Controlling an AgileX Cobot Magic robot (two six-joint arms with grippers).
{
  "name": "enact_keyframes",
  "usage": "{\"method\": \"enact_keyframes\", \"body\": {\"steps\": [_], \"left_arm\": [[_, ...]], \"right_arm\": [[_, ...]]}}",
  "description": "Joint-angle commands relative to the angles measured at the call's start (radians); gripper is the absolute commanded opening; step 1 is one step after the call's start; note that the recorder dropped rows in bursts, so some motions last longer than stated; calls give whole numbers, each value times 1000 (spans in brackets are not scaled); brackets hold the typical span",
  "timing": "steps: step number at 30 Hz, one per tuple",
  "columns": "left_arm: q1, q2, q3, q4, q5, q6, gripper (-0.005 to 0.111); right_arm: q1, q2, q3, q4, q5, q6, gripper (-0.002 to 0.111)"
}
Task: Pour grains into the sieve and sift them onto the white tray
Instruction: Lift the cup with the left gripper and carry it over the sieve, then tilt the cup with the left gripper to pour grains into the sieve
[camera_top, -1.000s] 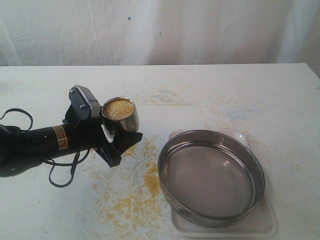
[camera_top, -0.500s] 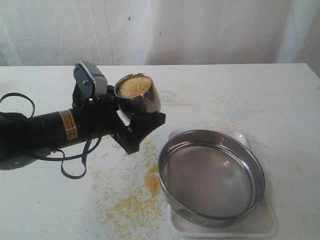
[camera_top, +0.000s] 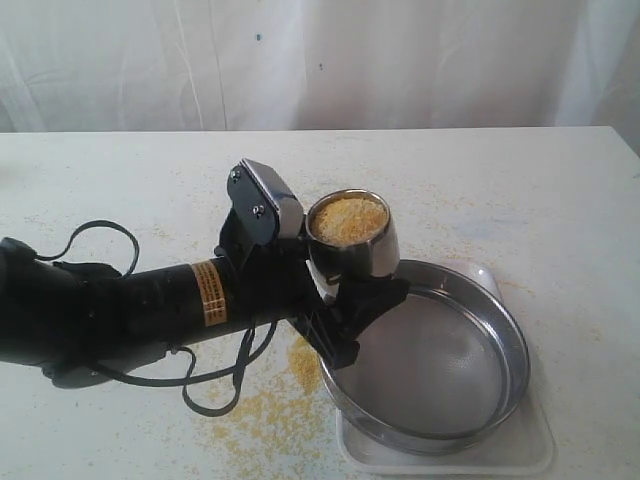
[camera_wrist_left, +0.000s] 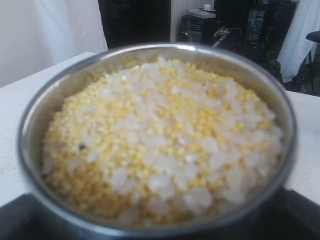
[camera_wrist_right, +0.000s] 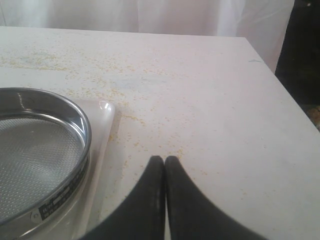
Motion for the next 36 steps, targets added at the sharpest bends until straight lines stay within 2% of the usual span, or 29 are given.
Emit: {"method": "enact_keyframes", "body": {"steps": [1, 5, 9, 14, 17, 29, 36], "left_arm": [[-7, -17, -3, -36, 10, 71, 0], [-7, -17, -37, -36, 109, 88, 0], [-36, -17, -108, -36, 225, 139, 0], [-95, -15, -214, -36, 521, 259, 0], [-106, -11, -257, -36, 645, 335, 0], [-115, 70, -278, -37, 683, 539, 0], [-115, 76, -283, -55, 674, 762, 0]], "right_arm": [[8, -3, 1, -3, -4, -8, 0], [8, -3, 1, -3, -4, -8, 0], [8, -3, 1, -3, -4, -8, 0], [8, -3, 1, -3, -4, -8, 0], [8, -3, 1, -3, -4, -8, 0], [8, -3, 1, -1, -4, -8, 0], [8, -3, 1, -1, -4, -8, 0]]}}
